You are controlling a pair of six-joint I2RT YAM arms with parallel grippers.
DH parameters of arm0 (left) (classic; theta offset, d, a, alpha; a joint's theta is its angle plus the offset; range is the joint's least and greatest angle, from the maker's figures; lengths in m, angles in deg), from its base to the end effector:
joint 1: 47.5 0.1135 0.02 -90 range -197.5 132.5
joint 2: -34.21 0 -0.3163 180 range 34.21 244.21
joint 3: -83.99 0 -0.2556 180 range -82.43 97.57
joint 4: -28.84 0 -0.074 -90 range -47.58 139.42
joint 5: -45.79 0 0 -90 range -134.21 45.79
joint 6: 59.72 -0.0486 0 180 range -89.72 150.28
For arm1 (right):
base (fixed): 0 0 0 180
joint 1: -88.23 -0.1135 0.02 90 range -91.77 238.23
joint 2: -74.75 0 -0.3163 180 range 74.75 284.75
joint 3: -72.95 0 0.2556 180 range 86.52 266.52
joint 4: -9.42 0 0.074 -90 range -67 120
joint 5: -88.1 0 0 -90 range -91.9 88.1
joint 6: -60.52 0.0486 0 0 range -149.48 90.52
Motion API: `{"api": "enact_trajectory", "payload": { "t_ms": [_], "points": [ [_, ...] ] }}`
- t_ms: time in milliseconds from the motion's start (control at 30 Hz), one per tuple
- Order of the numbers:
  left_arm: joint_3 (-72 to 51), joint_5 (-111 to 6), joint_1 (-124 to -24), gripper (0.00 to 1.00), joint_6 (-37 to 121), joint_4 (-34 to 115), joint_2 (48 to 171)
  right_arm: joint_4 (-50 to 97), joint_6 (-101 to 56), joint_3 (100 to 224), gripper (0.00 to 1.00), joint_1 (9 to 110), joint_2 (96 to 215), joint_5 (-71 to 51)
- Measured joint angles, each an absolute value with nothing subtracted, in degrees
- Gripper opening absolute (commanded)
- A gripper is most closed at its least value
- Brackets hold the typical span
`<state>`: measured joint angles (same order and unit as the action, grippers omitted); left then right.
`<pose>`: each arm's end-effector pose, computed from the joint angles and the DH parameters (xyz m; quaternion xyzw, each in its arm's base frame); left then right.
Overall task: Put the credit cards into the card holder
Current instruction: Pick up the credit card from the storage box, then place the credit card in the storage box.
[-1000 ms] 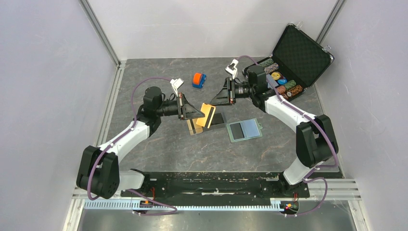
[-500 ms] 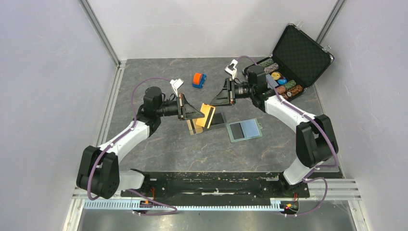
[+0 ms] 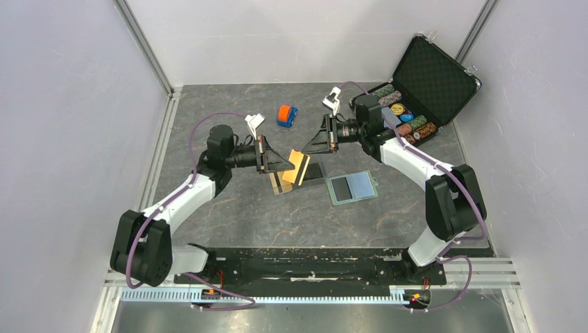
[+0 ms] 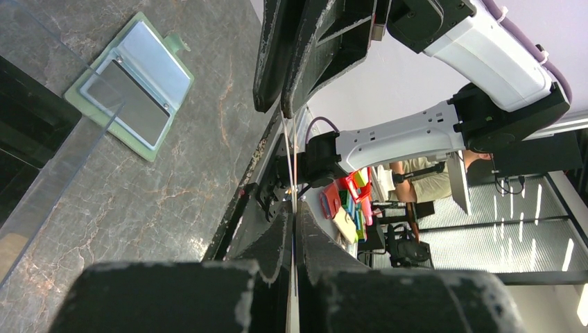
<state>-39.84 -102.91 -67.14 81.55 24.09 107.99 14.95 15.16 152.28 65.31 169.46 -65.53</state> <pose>0.2422 -0.1305 0.3178 0.1083 0.7390 -0.6274 0.2204 0.3346 0.1888 0.3268 -0.1617 0.7437 0.6288 0.1591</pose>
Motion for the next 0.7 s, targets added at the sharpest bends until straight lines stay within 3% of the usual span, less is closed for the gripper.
{"api": "enact_trajectory", "payload": {
  "t_ms": [333,467,700],
  "points": [
    [-39.84,-103.35,-67.14,0.02,83.25,20.07,108.07,12.37,15.58,152.17,0.33,65.12,169.79,-67.59],
    [-39.84,-103.81,-67.14,0.02,85.61,16.18,108.42,2.18,21.61,148.59,0.34,65.12,169.7,-68.92],
    [-39.86,-104.4,-67.25,0.02,87.86,10.76,109.23,-41.51,57.81,139.65,0.0,64.81,174.43,-70.45]
  ]
}}
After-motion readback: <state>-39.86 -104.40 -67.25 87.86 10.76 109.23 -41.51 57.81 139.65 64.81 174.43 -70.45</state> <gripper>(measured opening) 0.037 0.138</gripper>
